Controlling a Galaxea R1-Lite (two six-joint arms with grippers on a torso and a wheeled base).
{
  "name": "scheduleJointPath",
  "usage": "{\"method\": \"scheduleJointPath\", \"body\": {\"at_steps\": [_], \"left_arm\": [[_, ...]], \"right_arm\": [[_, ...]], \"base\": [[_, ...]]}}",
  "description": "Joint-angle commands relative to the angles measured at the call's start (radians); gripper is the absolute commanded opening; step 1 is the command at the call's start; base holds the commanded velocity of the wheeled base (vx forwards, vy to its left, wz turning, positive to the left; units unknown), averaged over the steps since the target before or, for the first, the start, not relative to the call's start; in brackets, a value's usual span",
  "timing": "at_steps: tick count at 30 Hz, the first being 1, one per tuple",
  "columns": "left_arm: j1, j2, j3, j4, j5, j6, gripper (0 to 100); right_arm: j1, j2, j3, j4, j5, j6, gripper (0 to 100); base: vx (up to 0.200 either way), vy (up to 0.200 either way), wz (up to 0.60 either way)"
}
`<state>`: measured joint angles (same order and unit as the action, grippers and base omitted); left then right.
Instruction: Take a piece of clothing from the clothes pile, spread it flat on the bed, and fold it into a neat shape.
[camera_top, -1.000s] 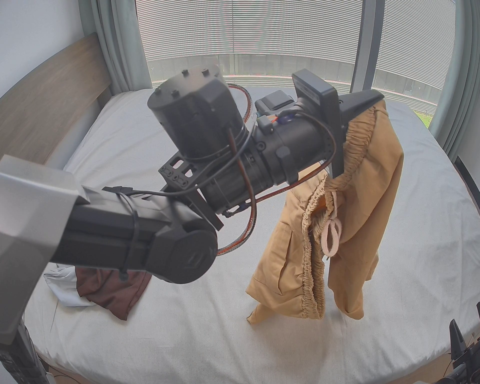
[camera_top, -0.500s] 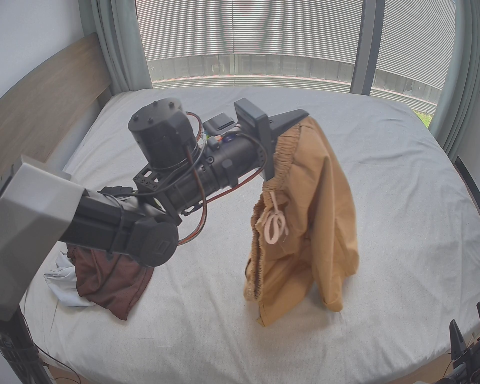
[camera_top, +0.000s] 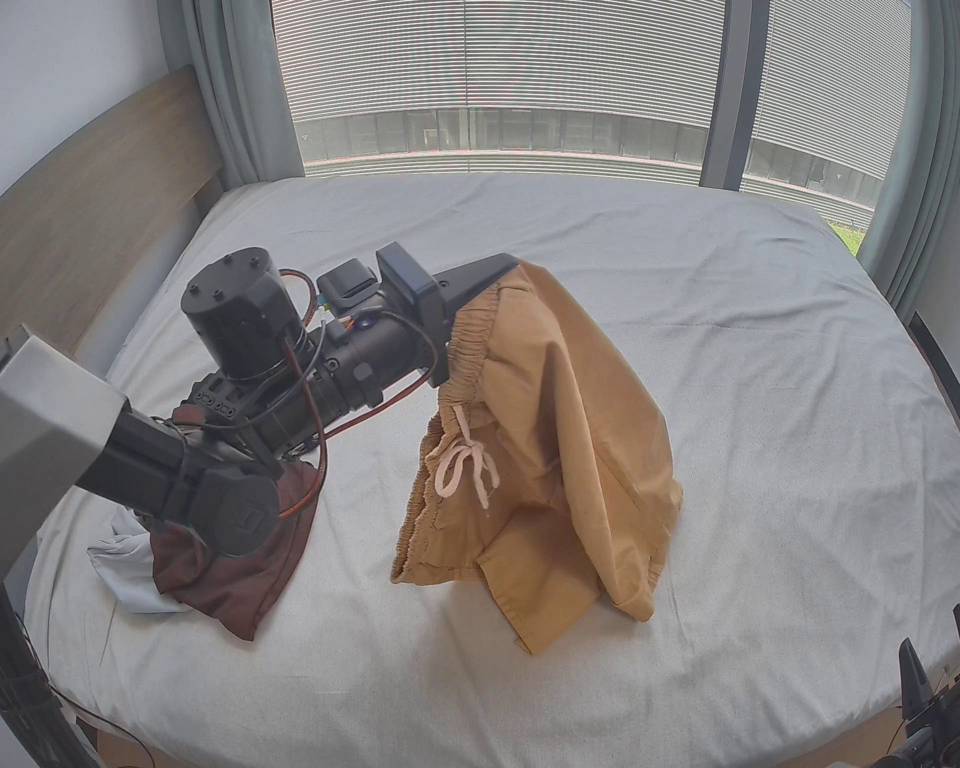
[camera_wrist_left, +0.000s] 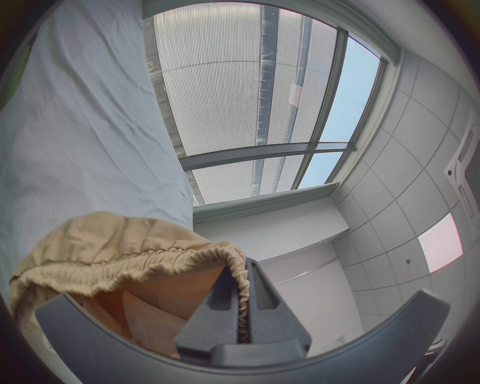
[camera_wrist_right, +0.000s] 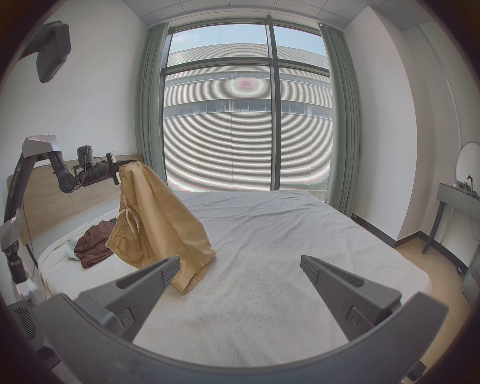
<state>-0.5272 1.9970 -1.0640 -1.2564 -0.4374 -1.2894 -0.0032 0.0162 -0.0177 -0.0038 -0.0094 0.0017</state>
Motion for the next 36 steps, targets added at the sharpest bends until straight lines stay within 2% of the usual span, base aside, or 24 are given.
{"method": "scheduleJointPath", "body": {"at_steps": [1,6,11,17,22,31,36], "left_arm": [[0.055,-0.06,0.084,-0.005,-0.015,0.056,0],[0.084,-0.083,0.151,-0.018,-0.04,0.078,0],[0.115,-0.072,0.191,-0.069,-0.038,0.157,0],[0.145,-0.066,0.203,-0.115,-0.038,0.162,0],[0.154,-0.067,0.211,-0.117,-0.04,0.171,0],[0.224,-0.05,0.268,-0.11,-0.07,0.294,0],[0.227,-0.058,0.282,-0.107,-0.078,0.3,0]], "right_arm": [[0.0,-0.007,0.018,-0.001,0.0,0.0,100],[-0.001,-0.007,0.018,0.001,0.0,-0.002,100],[0.0,-0.007,0.018,0.001,0.0,0.0,100],[0.0,-0.007,0.018,0.001,0.0,-0.002,100],[0.0,-0.007,0.018,0.001,0.0,0.0,100],[0.0,-0.007,0.018,0.001,0.0,0.0,100],[0.0,-0.007,0.018,-0.001,0.0,0.003,100]], "base": [[0.0,0.0,0.0],[0.0,0.0,0.0],[0.0,0.0,0.0],[0.0,0.0,0.0],[0.0,0.0,0.0],[0.0,0.0,0.0],[0.0,0.0,0.0]]}}
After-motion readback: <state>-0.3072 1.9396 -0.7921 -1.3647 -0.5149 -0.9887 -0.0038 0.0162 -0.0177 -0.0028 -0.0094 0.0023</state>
